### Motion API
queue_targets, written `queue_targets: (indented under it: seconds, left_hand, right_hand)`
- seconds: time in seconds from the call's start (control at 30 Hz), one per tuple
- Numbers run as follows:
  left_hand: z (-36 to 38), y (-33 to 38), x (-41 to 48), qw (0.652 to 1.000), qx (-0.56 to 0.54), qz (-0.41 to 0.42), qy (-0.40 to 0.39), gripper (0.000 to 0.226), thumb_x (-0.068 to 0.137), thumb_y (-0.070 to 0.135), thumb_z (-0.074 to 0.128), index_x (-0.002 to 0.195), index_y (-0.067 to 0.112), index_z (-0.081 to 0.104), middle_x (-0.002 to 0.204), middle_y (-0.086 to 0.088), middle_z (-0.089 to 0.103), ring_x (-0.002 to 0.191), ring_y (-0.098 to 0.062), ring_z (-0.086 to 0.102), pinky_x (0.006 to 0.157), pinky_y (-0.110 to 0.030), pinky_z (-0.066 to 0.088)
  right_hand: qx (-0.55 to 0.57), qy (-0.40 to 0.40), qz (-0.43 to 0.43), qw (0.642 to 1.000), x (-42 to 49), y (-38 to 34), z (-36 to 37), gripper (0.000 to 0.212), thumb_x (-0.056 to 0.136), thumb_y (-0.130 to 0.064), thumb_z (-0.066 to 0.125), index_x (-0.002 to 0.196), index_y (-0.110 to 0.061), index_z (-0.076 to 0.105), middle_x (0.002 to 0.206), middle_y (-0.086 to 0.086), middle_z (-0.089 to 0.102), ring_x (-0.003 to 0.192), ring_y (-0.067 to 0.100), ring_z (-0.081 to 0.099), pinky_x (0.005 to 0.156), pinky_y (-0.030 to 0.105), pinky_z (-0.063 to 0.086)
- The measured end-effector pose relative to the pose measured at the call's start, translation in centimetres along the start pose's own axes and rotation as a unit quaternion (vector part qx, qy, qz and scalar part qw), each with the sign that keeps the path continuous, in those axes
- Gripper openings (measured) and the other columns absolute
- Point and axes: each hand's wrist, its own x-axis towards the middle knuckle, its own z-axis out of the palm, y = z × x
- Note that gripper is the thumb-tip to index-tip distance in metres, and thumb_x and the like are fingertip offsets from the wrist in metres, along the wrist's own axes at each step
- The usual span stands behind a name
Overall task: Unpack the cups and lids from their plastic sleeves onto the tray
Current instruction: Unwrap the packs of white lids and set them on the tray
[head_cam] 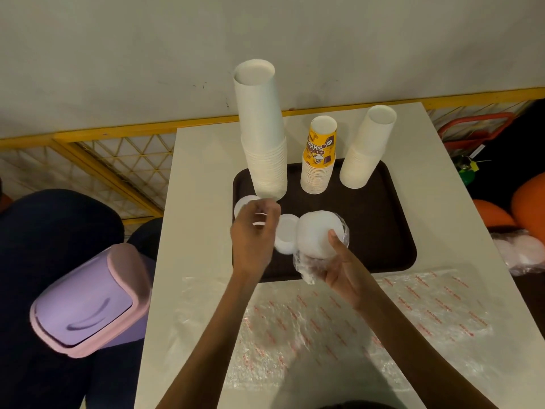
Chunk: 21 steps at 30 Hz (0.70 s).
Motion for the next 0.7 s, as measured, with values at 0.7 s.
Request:
queue_targets:
  seconds: [0.7]
  left_hand:
    - [-0.3,-0.6,-10.6,0.956,0.136,0.252,0.065,0.037,0.088,0.038,0.056,0.119,0.019,0.063,0.115,-0.007,0.062,0.093,-0.017,0.062,0.062,-0.032,0.061]
  right_hand:
    - [0.010,-0.140,0.021,0.990,-3.7,2.2,-0.4,0.108,0.050,-0.035,0.093,0.141,-0.013,0.038,0.126,0.018,0.060,0.107,0.029,0.064,0.087,0.038,0.056]
